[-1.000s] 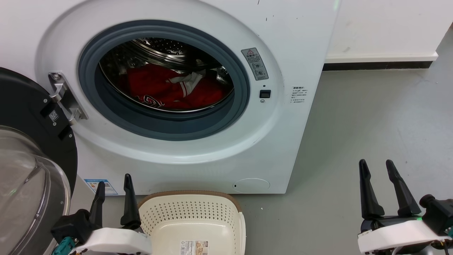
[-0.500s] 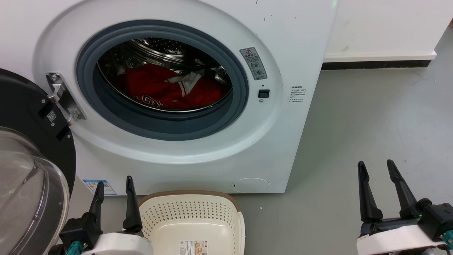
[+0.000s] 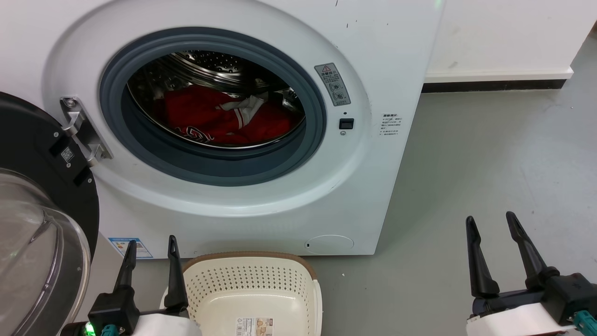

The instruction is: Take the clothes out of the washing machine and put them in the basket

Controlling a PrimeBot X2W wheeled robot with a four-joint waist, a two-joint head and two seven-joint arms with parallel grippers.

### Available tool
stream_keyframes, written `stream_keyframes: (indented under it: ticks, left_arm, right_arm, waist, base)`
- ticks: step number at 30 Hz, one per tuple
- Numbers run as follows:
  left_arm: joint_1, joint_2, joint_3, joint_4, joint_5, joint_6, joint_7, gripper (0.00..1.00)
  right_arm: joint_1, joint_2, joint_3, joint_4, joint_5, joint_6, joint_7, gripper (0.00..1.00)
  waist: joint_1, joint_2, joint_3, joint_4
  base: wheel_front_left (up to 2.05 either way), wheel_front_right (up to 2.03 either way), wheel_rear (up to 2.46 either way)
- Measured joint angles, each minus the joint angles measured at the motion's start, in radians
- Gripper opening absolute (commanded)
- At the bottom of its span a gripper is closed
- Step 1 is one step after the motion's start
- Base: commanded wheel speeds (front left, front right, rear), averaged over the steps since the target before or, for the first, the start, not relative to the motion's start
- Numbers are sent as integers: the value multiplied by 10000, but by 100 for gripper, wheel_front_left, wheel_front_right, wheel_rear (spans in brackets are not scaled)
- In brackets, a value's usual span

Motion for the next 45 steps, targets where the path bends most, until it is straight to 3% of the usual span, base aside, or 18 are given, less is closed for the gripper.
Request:
stream_keyframes:
  ticks: [14,33,39,45]
  left_arm:
    - [127,-35,69,-6,968,0,-234,100]
    - [185,-52,82,186,878,-59,-259,100]
    - [-357,-56,190,817,642,-382,-259,100]
    - [-2198,111,529,1837,715,-1003,-259,100]
  right_arm:
    - [168,-4,31,-56,-763,2,-261,100]
    - [182,-8,-42,17,-587,2,-263,100]
    - [144,-6,-2,-4,-573,2,-263,100]
    - [-440,-10,77,-171,-529,2,-263,100]
  waist:
    - [1,0,-22,-52]
    - [1,0,21,-65]
    - [0,0,238,-110]
    - [0,0,946,-258]
  base:
    - [0,0,0]
    - [0,0,0]
    - [0,0,0]
    - [0,0,0]
